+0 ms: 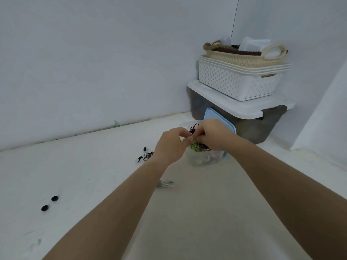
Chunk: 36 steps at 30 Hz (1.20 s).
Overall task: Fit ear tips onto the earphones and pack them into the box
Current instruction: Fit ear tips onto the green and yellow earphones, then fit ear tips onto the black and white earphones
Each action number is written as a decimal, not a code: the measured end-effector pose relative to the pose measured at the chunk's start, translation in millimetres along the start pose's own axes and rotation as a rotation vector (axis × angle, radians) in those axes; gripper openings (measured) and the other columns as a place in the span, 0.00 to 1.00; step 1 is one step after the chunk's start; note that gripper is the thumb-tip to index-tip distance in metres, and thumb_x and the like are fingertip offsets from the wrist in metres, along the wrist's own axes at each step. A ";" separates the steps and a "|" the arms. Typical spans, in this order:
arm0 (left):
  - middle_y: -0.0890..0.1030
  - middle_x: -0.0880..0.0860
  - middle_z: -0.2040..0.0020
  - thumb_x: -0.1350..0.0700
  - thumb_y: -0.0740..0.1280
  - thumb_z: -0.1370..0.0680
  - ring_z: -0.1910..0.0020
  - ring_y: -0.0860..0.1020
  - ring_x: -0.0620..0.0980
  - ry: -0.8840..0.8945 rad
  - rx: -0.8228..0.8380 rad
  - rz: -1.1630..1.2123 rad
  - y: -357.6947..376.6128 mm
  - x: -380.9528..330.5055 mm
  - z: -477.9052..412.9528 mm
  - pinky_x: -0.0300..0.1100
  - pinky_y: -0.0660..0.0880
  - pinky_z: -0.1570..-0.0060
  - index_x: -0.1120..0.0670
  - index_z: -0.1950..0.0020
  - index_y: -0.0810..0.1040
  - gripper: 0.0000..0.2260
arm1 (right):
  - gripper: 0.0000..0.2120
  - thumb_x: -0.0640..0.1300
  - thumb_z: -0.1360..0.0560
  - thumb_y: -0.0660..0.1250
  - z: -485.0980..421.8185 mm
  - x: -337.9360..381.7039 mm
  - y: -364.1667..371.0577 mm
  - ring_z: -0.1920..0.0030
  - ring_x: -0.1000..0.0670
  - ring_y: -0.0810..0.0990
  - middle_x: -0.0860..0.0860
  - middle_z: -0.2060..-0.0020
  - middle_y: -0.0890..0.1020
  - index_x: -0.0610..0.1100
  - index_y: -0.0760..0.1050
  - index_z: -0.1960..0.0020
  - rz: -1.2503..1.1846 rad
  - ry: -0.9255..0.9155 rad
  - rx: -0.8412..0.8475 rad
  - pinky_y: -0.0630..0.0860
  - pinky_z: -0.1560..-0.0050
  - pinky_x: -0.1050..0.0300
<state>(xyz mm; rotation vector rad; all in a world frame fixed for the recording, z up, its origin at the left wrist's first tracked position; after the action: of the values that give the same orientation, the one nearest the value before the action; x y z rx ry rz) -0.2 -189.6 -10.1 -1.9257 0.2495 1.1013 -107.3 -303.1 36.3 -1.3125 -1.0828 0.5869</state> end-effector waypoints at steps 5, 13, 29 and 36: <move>0.83 0.41 0.53 0.51 0.74 0.25 0.56 0.77 0.44 0.022 -0.067 -0.114 1.9 0.3 -7.3 0.42 0.74 0.53 0.46 0.54 0.83 0.02 | 0.16 0.37 0.25 0.63 17.2 -10.5 -13.5 0.58 0.49 0.82 0.61 0.61 0.83 0.52 0.86 0.52 -0.262 0.056 -0.149 0.80 0.53 0.55; 0.85 0.55 0.55 0.65 0.64 0.21 0.61 0.81 0.48 -0.068 0.004 0.083 -11.4 -11.1 -22.6 0.37 0.78 0.59 0.56 0.53 0.84 0.09 | 0.16 0.36 0.26 0.57 27.9 -1.9 17.8 0.64 0.46 0.75 0.47 0.64 0.81 0.48 0.83 0.57 -0.063 -0.001 0.047 0.77 0.61 0.50; 0.85 0.45 0.57 0.57 0.77 0.33 0.55 0.83 0.48 -0.152 0.082 -0.176 -8.6 -19.2 -18.9 0.48 0.81 0.50 0.46 0.62 0.82 0.07 | 0.14 0.36 0.23 0.59 36.6 -5.4 21.2 0.60 0.57 0.80 0.52 0.57 0.84 0.48 0.81 0.46 -0.331 0.042 -0.091 0.78 0.59 0.58; 0.82 0.46 0.54 0.58 0.76 0.33 0.54 0.81 0.50 -0.191 0.069 -0.256 3.9 -27.8 -13.2 0.44 0.79 0.52 0.45 0.61 0.78 0.11 | 0.12 0.43 0.22 0.62 35.6 -3.8 19.4 0.71 0.52 0.69 0.48 0.67 0.81 0.45 0.85 0.54 -0.228 0.079 0.027 0.67 0.67 0.57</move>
<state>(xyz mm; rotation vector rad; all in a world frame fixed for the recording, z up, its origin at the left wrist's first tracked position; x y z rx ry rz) -10.8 -208.6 12.1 -1.7219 -0.0628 1.0801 -135.9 -285.5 13.3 -1.1597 -1.1363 0.3755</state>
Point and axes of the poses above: each hand's wrist, its own z-axis away from the middle knuckle, its own y-axis out of the palm, x = y × z, the point moved 1 cm from there along -z, towards the middle knuckle
